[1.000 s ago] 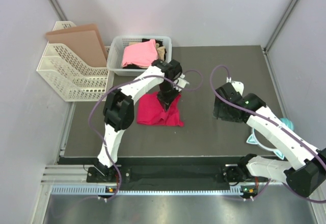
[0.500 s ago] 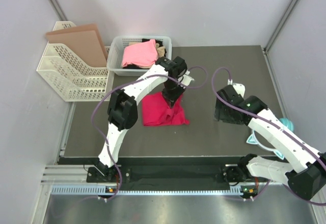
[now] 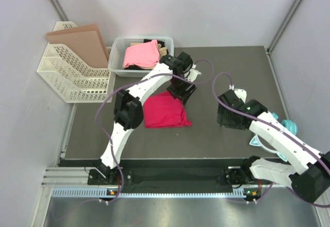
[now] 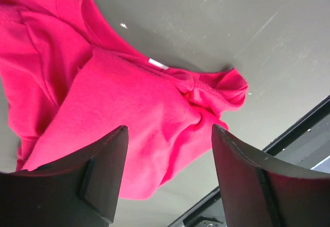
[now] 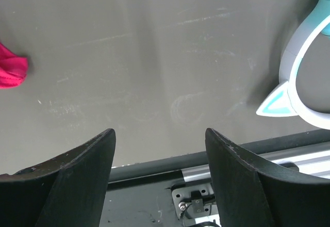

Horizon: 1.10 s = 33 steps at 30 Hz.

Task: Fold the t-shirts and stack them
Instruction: Fold the long partially folded tshirt into a neat square

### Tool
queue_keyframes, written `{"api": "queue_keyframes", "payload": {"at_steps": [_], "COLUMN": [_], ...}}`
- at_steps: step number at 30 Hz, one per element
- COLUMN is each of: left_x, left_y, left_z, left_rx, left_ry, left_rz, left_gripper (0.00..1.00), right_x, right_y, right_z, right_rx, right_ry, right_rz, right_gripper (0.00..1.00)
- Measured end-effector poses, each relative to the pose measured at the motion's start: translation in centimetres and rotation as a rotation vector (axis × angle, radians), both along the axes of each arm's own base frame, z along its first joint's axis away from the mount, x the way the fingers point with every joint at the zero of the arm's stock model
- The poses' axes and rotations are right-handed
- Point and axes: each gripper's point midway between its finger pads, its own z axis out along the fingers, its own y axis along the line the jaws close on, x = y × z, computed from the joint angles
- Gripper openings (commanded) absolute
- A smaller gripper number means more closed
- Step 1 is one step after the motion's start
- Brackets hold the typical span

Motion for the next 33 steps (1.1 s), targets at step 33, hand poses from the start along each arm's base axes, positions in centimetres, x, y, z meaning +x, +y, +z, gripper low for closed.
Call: {"api": "queue_keyframes", "payload": {"at_steps": [33], "left_x": [-6.6], "left_y": [2.1], "left_z": [0.0], "left_rx": [-0.356], "left_ry": [-0.017], "left_rz": [-0.017], "left_gripper": [0.60], "right_x": [21.6], "right_y": [14.3], "right_z": [-5.7], "right_rx": [0.672], "right_ry": [0.220], "right_rz": [0.404], "right_gripper": [0.92]}}
